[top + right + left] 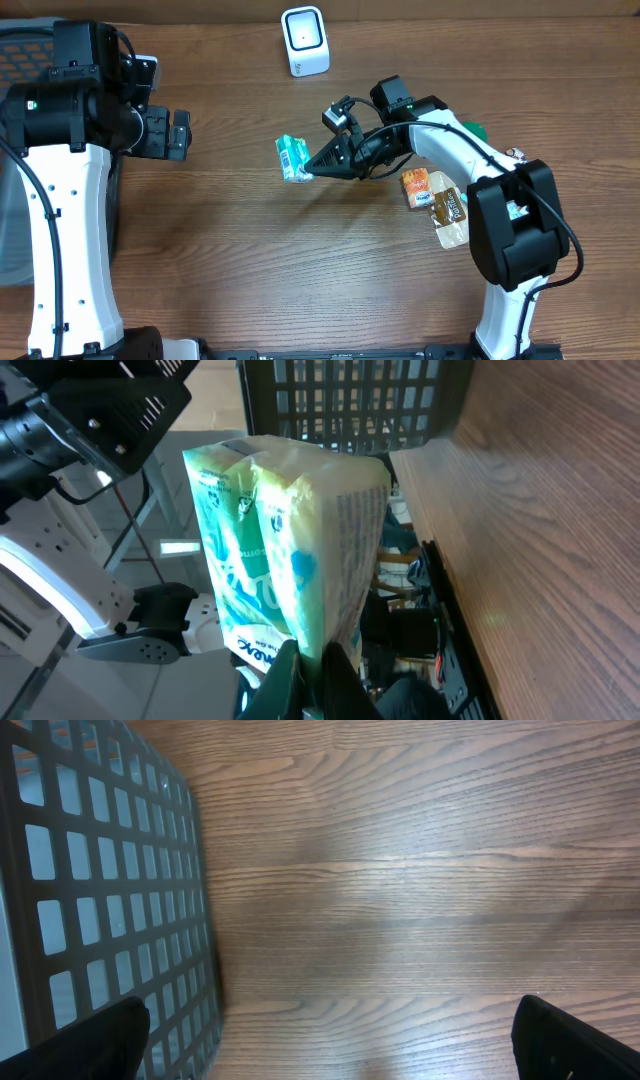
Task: Scan the item barcode
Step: 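Lift the green pack with the right gripper toward the scanner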
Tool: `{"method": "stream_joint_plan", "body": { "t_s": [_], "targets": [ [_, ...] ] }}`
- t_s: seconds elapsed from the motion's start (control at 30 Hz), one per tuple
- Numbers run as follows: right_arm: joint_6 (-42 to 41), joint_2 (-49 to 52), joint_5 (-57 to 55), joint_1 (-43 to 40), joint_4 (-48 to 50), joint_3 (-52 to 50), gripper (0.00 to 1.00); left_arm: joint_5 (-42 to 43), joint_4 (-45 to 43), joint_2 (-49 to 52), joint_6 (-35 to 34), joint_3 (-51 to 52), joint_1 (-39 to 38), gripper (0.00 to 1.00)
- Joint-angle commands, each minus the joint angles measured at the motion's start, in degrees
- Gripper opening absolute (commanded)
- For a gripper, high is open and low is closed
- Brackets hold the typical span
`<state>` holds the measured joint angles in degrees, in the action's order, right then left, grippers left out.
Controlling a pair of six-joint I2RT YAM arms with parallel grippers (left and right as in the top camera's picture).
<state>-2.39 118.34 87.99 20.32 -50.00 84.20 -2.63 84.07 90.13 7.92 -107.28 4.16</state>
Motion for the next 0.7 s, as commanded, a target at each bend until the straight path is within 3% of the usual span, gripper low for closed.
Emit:
{"method": "stream_joint_plan", "body": {
  "t_s": [0.0,0.23,0.33,0.37,0.43,0.67],
  "targets": [
    [0.35,-2.1,1.97,-1.36,0.2,0.31,0.04,-0.13,-0.09,0.2,0.66,-0.46,-0.07,1.0],
    [-0.37,-2.1,-0.76,-4.04,1.27,0.31,0.04,-0.13,-0.09,0.2,0.63,-0.46,-0.07,0.99],
    [-5.57,-2.1,-19.5,-4.2,1.11,0.31,0.04,-0.13,-0.09,0.2,0.63,-0.46,-0.07,0.99],
    [-9.68,-2.1,-33.73,-3.43,0.35,0.31,0.04,-0.13,-0.09,0.2,0.66,-0.46,-0.07,1.0],
    [-11.63,-2.1,-44.19,-2.23,-0.55,0.31,0.04,-0.13,-0.09,0.2,0.63,-0.46,-0.07,0.99],
    [-14.91,-2.1,-59.65,0.55,-2.12,3.37,0.04,-0.13,-0.09,0.2,0.66,-0.46,-0.07,1.0]
  ]
}}
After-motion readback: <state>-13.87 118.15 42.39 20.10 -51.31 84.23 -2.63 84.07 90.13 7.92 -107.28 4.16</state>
